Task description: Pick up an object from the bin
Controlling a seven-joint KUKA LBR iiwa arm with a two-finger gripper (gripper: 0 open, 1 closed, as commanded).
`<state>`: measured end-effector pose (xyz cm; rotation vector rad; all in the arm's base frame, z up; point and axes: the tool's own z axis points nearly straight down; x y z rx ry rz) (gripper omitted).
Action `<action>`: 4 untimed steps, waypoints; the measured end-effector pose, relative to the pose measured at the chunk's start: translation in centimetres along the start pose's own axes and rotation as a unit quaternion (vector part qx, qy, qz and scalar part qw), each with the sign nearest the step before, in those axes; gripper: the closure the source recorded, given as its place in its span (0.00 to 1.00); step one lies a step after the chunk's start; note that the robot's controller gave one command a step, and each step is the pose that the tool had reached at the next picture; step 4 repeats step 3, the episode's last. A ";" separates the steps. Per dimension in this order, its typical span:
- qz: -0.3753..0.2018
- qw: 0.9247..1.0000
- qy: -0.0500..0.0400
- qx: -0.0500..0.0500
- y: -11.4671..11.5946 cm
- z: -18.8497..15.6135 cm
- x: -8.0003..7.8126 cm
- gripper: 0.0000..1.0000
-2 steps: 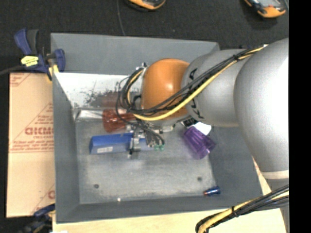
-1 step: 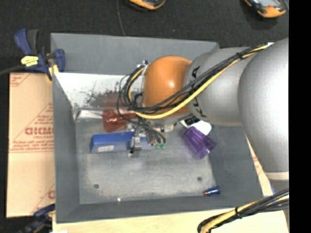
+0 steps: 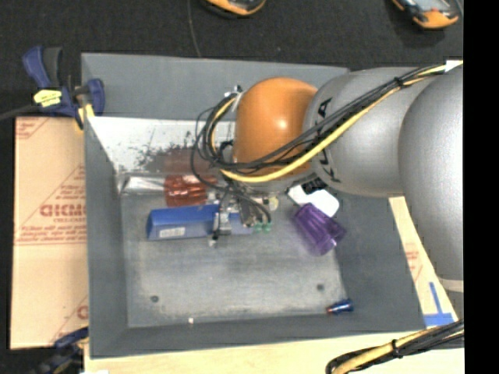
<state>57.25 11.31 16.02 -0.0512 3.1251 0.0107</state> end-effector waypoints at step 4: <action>0.001 1.000 -0.002 -0.001 0.0 -9.1 -0.3 1.00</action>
Offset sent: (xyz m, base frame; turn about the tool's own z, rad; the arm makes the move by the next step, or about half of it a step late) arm -0.0008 -0.0002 0.0855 0.0006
